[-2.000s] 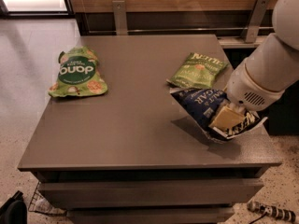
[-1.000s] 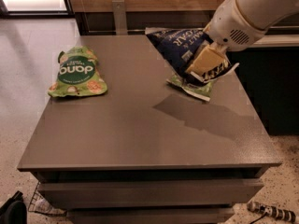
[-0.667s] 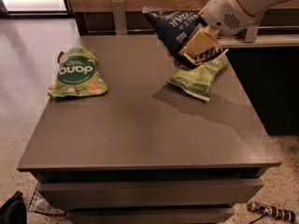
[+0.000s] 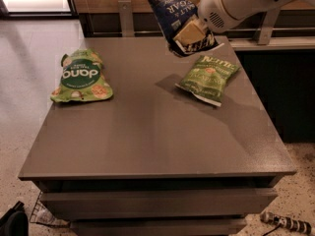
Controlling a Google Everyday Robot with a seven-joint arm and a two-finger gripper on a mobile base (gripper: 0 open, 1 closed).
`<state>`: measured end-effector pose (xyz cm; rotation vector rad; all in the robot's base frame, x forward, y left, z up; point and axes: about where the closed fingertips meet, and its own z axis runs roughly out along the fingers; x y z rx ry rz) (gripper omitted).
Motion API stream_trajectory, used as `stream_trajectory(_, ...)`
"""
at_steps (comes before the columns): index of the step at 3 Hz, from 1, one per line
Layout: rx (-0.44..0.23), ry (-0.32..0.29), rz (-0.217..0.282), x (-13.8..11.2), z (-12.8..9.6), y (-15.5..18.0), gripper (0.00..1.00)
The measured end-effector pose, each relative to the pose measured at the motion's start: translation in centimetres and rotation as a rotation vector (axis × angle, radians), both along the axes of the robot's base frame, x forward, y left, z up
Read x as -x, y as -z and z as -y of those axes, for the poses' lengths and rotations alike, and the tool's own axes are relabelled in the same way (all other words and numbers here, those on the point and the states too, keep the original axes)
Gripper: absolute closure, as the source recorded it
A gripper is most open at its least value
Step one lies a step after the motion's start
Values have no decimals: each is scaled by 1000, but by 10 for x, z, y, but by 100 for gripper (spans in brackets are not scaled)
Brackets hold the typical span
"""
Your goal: Move blue chip bag near green rice chip bag
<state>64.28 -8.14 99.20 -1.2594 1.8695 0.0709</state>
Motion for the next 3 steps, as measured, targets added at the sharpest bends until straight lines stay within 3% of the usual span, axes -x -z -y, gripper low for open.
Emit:
stream_trajectory(1,1,-2,-1,1,0,0,100)
stream_trajectory(2,50,17,-9,-12,-10,8,100)
stream_trajectory(3,128,44,-25,-42,-39,32,100)
